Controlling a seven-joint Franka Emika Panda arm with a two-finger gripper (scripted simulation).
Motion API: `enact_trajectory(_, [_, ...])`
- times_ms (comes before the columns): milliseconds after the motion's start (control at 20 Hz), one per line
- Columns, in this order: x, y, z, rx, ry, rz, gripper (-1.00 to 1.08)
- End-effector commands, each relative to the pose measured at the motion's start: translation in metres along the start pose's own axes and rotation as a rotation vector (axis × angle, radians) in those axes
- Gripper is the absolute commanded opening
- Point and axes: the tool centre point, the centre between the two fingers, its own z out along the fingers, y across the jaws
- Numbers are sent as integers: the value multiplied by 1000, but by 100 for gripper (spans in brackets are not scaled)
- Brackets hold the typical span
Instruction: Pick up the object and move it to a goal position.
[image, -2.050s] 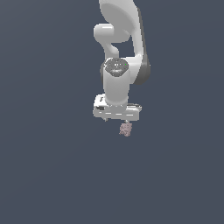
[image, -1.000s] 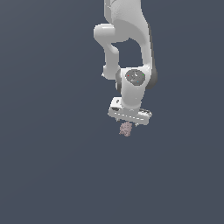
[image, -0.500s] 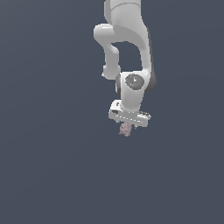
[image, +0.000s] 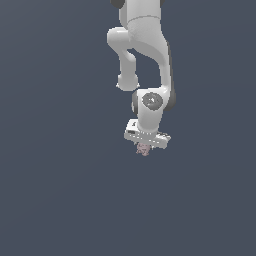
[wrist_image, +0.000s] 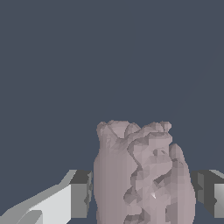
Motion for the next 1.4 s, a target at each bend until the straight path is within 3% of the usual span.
enact_trajectory(0, [0, 0, 1, 0, 1, 0, -100])
enact_trajectory(700, [3, -5, -1, 1, 2, 1, -100])
enact_trajectory(1350, [29, -64, -15, 0, 2, 1, -100])
